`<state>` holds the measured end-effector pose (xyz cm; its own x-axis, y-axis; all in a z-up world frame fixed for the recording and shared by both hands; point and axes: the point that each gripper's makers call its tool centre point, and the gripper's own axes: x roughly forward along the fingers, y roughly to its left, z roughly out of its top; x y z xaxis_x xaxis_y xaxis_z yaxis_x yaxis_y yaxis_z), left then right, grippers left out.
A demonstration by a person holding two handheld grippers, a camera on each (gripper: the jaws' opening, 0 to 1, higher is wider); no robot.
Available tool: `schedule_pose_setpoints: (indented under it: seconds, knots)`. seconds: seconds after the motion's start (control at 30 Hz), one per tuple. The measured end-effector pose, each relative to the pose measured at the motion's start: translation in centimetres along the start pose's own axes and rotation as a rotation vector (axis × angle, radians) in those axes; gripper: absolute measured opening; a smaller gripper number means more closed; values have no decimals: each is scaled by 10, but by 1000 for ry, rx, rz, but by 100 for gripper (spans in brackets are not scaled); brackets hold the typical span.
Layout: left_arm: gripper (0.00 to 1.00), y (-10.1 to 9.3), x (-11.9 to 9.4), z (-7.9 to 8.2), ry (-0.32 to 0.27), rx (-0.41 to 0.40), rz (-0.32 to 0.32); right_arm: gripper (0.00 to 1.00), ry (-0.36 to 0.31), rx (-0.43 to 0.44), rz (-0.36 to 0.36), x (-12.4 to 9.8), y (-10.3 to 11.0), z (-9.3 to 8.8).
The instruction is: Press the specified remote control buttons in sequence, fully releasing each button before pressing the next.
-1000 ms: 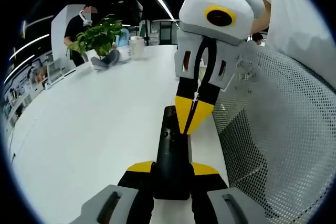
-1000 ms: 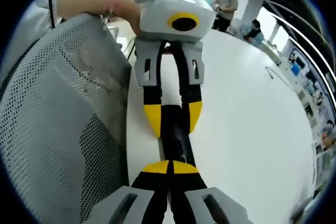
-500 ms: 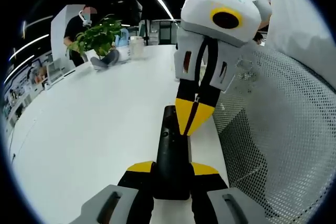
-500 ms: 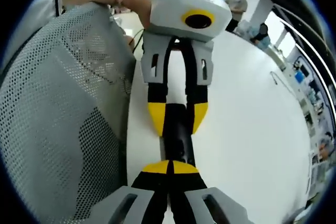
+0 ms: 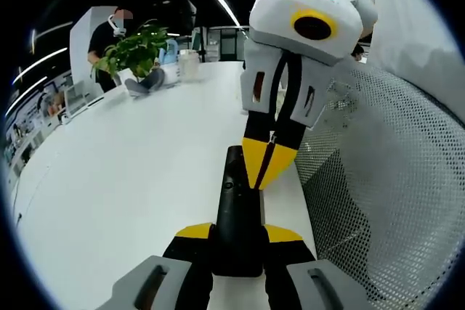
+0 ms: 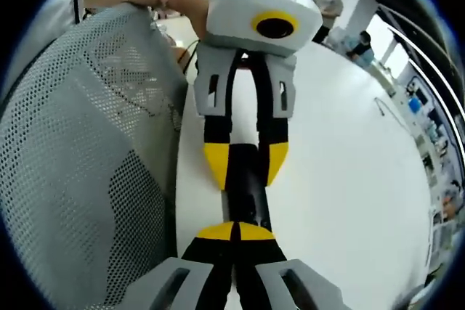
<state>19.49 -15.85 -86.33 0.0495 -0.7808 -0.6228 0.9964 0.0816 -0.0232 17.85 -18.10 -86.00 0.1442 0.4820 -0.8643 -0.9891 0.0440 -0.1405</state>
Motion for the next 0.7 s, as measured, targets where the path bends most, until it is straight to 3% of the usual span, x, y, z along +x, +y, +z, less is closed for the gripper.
schedule_pose_setpoints:
  seconds: [0.17, 0.2, 0.4, 0.5, 0.7]
  knots:
    - [25, 0, 0, 0, -2, -2, 0, 0, -33, 105, 49, -3, -2, 2]
    - [25, 0, 0, 0, -2, -3, 0, 0, -42, 112, 24, -6, -8, 2]
    - [25, 0, 0, 0, -5, -2, -1, 0, -33, 136, 10, -10, -21, -4]
    - [25, 0, 0, 0, -6, -2, -2, 0, -48, 162, 32, -7, -20, -1]
    - [25, 0, 0, 0, -9, -4, -3, 0, -33, 127, 61, -2, -14, 0]
